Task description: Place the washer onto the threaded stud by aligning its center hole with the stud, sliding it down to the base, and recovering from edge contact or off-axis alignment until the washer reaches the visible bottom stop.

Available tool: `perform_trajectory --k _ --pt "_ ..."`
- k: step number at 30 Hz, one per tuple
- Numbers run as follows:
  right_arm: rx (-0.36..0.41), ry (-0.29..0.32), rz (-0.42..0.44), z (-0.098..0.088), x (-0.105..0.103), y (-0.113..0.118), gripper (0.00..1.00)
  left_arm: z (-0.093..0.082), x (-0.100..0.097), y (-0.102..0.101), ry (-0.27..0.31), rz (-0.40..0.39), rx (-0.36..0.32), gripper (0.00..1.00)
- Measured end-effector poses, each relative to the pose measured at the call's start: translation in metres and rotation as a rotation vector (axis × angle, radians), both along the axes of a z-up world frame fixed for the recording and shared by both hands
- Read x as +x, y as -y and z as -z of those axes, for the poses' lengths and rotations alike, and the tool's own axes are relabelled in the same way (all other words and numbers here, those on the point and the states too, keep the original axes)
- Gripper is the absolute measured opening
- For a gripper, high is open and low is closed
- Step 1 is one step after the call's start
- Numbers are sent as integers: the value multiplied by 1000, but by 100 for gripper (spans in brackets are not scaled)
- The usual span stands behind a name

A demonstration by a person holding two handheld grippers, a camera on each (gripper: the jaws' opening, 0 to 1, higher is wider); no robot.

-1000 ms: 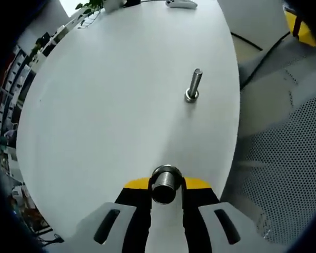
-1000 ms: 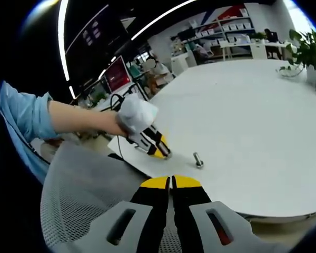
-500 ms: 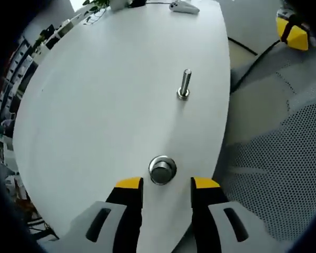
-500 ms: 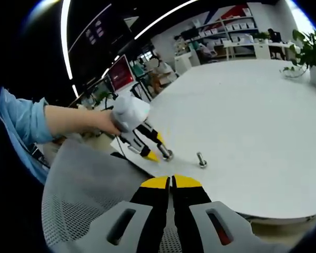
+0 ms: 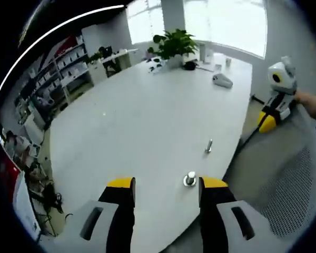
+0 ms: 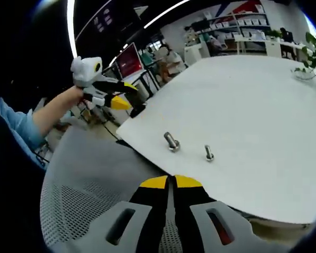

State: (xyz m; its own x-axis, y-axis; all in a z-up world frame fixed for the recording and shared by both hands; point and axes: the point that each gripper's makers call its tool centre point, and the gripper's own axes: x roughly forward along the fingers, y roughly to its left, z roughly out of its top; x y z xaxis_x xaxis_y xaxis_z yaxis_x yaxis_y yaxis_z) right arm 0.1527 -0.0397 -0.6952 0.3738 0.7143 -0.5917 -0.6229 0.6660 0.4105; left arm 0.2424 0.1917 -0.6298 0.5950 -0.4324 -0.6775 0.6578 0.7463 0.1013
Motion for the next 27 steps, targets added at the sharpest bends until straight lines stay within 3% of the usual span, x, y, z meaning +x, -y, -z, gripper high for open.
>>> perform_trajectory --k 5,8,10,13,14,16,18,20,21,22,25,27 --pt "-13 -16 -17 5 -2 0 6 -15 -30 -36 37 -175 -196 47" --pt "1 -23 -12 4 -3 1 6 -18 -42 -47 105 -220 -217 41" --pt "1 -44 -17 6 -7 2 6 -24 -49 -58 121 -295 -293 36" --pt "-13 -42 6 7 -1 4 6 -38 -50 -66 186 -402 -482 41" --pt "-17 -44 8 8 -1 5 6 -36 -51 -67 188 -415 -477 40" --pt "-21 -46 -5 8 -4 4 6 -26 -54 -72 209 -401 -374 31" --pt "-19 -46 -6 8 -4 4 6 -27 -54 -75 251 -420 -353 27" --pt "-32 -55 -12 10 -5 4 6 -35 -51 -68 316 -427 -418 39" --pt "-39 -52 -21 11 -6 4 6 -34 -51 -65 313 -442 -440 52" --pt "-40 -50 -17 11 -6 5 6 -29 -52 -58 306 -427 -429 59" --pt "-12 -52 38 8 -2 8 6 -20 -52 -49 320 -404 -387 63" --pt "-16 -42 46 8 0 9 6 -9 -53 -40 279 -401 -428 65"
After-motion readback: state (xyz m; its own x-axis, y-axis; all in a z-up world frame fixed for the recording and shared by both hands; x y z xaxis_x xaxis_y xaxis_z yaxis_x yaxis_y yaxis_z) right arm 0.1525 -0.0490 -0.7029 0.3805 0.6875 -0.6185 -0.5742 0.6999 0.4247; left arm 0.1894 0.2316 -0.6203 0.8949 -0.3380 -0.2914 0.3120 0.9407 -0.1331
